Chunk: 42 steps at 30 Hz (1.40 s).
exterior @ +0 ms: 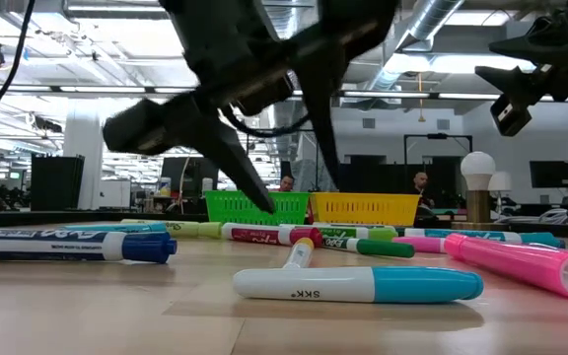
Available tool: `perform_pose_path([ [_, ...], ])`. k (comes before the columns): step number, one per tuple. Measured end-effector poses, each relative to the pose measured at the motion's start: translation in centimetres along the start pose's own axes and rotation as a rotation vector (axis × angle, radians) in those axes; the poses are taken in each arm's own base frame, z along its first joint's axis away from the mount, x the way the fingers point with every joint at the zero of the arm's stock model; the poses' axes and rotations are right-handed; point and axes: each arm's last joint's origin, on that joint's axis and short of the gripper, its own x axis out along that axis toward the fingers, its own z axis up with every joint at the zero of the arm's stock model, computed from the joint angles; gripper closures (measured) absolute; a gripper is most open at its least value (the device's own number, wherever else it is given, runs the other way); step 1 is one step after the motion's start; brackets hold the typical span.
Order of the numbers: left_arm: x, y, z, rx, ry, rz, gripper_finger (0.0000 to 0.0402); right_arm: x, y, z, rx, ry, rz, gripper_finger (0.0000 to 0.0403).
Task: Pick & Place Markers
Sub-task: Put the yellow small marker into the blue bin
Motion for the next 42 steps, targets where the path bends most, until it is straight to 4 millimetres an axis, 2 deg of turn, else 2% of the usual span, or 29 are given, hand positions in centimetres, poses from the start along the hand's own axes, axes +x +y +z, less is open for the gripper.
perform_pose_path([
  [9,1.7,-0.3,-0.8,0.011,0.029,0.011,0.0199,0.0,0.0,0.0,0.0,-0.004,-0.005,0.0283],
  [18,4.7,0.5,-2.3,0.037,0.102,0.112,0.0198,0.0,-0.1,0.1,0.0,-0.022,-0.041,0.0283],
  [26,4.8,1.0,-1.3,0.023,0.092,0.184,0.0199,0.0,-0.1,0.0,0.0,-0.02,-0.042,0.0283],
  [42,4.9,1.1,-1.2,0.024,0.074,0.184,0.0205,0.0,-0.1,0.1,0.0,-0.021,-0.041,0.0283],
])
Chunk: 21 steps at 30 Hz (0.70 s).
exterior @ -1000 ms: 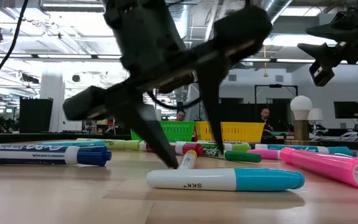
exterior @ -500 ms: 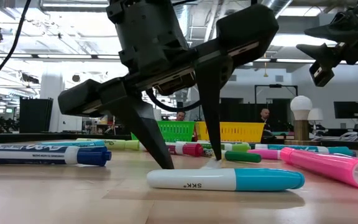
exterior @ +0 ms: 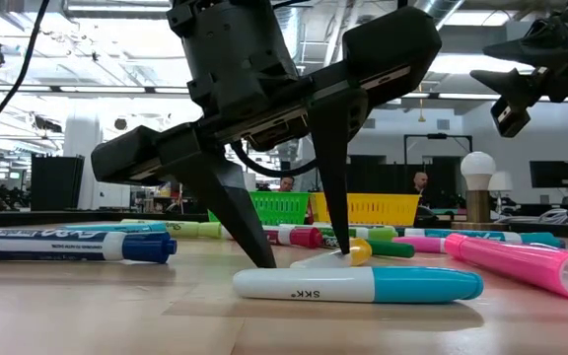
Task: Pick & Place Markers
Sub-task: Put the yellow small marker into the blue bin
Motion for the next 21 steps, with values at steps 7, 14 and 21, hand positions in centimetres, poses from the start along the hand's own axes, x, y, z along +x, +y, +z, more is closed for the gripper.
perform_pose_path([
  [7,-0.06,0.61,0.37,0.024,-0.081,0.057,0.0205,0.0,0.0,0.0,0.0,0.0,0.0,0.0283],
  [14,-0.11,0.77,0.41,0.052,-0.087,0.075,0.0205,0.0,0.0,0.01,0.01,-0.001,0.001,0.0283],
  [21,-0.12,0.77,0.41,0.076,-0.089,0.075,0.0205,0.0,0.0,0.0,0.019,0.0,0.001,0.0283],
])
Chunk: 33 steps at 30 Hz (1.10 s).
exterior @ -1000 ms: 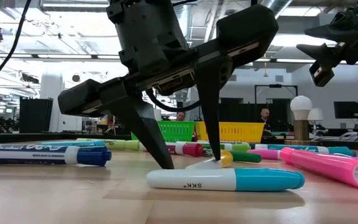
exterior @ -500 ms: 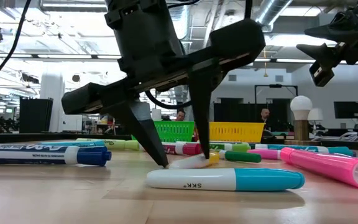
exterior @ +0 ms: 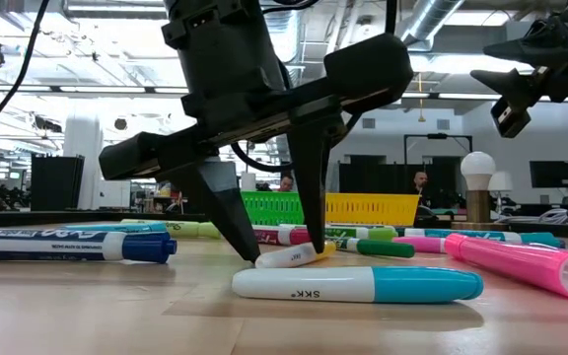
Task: Pick & Place Markers
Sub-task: Put the yellow small marker into the blue bin
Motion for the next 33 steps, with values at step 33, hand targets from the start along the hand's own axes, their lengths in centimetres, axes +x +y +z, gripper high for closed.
perform_pose_path([
  [33,0.05,0.09,0.15,0.042,-0.091,-0.003,0.0205,0.0,0.01,0.01,0.0,-0.001,0.0,0.0283],
])
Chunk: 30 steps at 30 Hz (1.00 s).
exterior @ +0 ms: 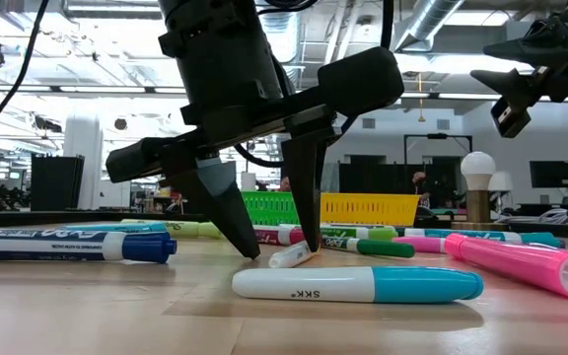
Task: Pick & Place Markers
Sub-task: Put the yellow small marker into the blue bin
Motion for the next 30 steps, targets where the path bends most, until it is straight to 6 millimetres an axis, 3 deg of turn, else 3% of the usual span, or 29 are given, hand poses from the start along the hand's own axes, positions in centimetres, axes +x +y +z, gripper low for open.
perform_pose_path([
  [30,0.04,-0.11,0.03,0.004,-0.015,-0.013,0.0214,0.0,0.0,-0.01,-0.003,0.001,0.0,0.0283],
])
